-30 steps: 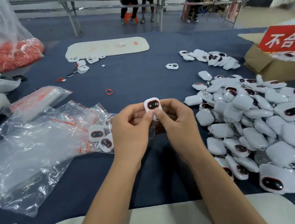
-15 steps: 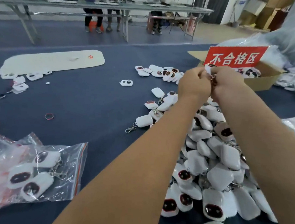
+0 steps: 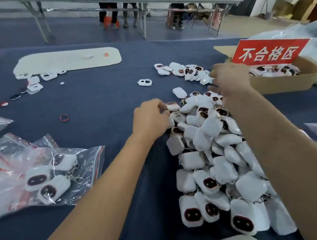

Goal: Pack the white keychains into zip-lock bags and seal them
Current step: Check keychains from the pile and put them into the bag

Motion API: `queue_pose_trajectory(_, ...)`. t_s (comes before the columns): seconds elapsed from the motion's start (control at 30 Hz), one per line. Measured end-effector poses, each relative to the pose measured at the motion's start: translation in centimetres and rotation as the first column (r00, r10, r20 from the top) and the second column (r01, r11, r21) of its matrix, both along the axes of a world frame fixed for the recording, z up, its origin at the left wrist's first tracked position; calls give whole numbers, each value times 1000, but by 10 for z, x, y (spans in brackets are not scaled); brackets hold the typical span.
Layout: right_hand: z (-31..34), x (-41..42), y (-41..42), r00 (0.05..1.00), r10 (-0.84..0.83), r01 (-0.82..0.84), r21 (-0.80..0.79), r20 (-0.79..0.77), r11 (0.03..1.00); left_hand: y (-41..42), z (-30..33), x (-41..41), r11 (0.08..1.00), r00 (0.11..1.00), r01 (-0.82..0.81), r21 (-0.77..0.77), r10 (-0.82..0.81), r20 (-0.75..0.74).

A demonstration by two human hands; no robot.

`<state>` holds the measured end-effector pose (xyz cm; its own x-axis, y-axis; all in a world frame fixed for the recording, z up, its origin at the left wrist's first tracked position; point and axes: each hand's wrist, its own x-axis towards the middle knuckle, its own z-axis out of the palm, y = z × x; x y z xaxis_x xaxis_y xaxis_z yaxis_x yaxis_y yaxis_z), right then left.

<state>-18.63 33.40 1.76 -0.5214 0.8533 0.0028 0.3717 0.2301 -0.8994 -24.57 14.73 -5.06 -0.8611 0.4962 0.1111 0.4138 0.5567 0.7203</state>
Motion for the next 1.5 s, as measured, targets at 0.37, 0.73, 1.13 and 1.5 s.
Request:
queue_pose_trajectory(0.37,-40,32,-179,984,167,-135,342,-68,930,-93,3,32,984,984,-82,155,55,172)
queue_pose_trajectory(0.73,-98,46,-255,724,573,-657,-132,-384,742,-216,-21,57,828,926,-253,501,58,372)
queue_pose_trajectory(1.13,-110,40,-255,711,540,-642,-102,-451,760,-205,-27,43,811,901,-324,487,107,420)
queue_pose_trajectory(1.5,-113,38,-254,689,537,-652,-93,-487,752,-209,-25,40,829,914,-277,486,72,399)
